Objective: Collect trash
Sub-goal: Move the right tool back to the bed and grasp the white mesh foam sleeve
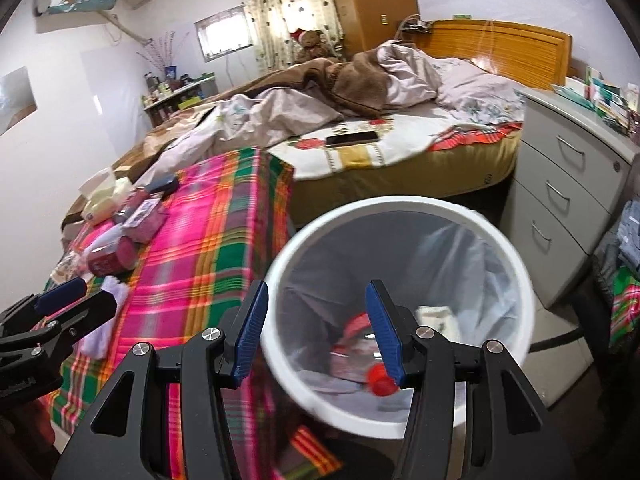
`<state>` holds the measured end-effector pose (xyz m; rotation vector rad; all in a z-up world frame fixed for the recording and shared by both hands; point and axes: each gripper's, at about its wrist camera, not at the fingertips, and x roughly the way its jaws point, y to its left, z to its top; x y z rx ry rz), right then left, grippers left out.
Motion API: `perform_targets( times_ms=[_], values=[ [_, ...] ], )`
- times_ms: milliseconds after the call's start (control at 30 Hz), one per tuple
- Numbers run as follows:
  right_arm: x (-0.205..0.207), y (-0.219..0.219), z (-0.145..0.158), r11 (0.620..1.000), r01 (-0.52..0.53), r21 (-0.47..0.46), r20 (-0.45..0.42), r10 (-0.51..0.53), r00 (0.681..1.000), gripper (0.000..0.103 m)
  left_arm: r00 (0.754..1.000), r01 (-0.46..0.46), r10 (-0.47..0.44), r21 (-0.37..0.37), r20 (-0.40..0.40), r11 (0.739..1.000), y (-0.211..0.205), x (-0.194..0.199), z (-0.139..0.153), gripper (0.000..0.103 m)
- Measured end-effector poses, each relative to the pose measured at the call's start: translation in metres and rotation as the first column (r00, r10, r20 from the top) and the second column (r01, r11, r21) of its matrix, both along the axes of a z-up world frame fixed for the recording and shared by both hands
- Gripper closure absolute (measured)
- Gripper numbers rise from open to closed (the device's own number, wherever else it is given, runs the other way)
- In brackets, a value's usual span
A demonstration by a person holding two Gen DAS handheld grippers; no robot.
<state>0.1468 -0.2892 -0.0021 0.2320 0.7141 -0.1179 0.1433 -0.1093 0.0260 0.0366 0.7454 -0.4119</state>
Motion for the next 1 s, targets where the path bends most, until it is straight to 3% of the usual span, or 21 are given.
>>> perform_targets(
  times_ms=[433, 567, 1000],
  values=[
    [0.024, 0.076, -0.005, 0.987, -0.159, 0.014, -0.004, 0.159, 0.987, 0.051, 0.981, -0.194, 0.194, -0.014, -0.001, 0.981, 0.104, 0.009, -0.009, 0.023],
    [0.030, 0.098, -0.008, 0.979, -0.203, 0.029, -0.010, 0.204, 0.979, 0.049, 0.963, -0.268, 0.268, -0.022, -0.012, 0.963, 0.139, 0.017, -0.011, 0.023],
    [0.056, 0.164, -0.023, 0.944, -0.312, 0.105, -0.071, 0.320, 0.945, 0.045, 0.922, -0.385, 0.385, -0.005, -0.029, 0.923, 0.221, 0.046, -0.020, 0.023]
  ],
)
